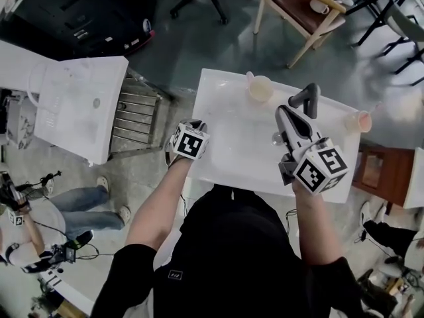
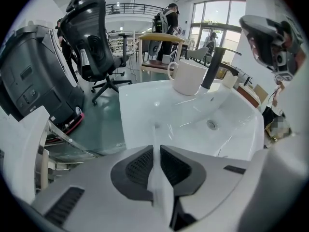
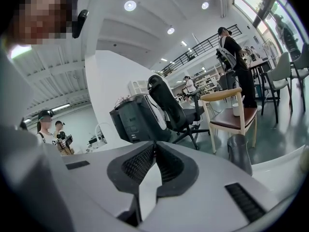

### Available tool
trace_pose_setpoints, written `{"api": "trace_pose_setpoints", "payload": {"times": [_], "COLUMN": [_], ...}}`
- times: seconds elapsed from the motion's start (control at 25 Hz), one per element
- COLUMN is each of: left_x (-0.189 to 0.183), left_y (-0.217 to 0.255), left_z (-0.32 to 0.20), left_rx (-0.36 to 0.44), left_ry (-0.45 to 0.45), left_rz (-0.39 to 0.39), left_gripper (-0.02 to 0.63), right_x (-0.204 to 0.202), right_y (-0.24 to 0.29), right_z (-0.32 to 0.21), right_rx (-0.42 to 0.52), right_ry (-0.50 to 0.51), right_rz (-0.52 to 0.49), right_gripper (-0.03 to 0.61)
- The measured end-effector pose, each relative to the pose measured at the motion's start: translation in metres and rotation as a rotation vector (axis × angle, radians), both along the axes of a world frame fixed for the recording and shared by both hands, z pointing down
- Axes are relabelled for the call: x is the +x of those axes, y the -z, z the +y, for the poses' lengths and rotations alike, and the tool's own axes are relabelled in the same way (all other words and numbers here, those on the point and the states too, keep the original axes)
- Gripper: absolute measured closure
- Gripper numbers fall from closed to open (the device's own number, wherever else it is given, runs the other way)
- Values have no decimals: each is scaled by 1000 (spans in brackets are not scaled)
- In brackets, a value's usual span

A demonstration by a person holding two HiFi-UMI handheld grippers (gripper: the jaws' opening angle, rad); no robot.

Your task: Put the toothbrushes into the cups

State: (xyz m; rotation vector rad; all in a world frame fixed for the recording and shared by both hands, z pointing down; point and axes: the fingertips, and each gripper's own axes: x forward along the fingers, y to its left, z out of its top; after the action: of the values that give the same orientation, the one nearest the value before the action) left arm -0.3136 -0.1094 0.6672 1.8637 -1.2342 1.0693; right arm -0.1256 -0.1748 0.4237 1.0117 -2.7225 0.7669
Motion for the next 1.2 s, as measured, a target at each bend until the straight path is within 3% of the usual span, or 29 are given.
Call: {"api": "trace_pose_setpoints", "payload": {"times": [0.36,0.52,0.84,1.2], "left_x": [-2,8,25,53], "left_y": [19,50,104,188], "left_z": [-7,-23,-46,-72], "left_rx": [29,100,204,382], "left_ry": [48,60,48,10], "left_rz": [20,75,105,199], "left_gripper": [560,560,560,560], "right_x": [16,21,24,21], "right_y": [10,20,39,45], "right_z": [3,-1,-7,-4], "right_rx": [15,30,66,69], "right_ry": [-19,-30,-30,-26], "right_rz": [-18,-33,-65,-60], "right_gripper": [540,540,540,540]}}
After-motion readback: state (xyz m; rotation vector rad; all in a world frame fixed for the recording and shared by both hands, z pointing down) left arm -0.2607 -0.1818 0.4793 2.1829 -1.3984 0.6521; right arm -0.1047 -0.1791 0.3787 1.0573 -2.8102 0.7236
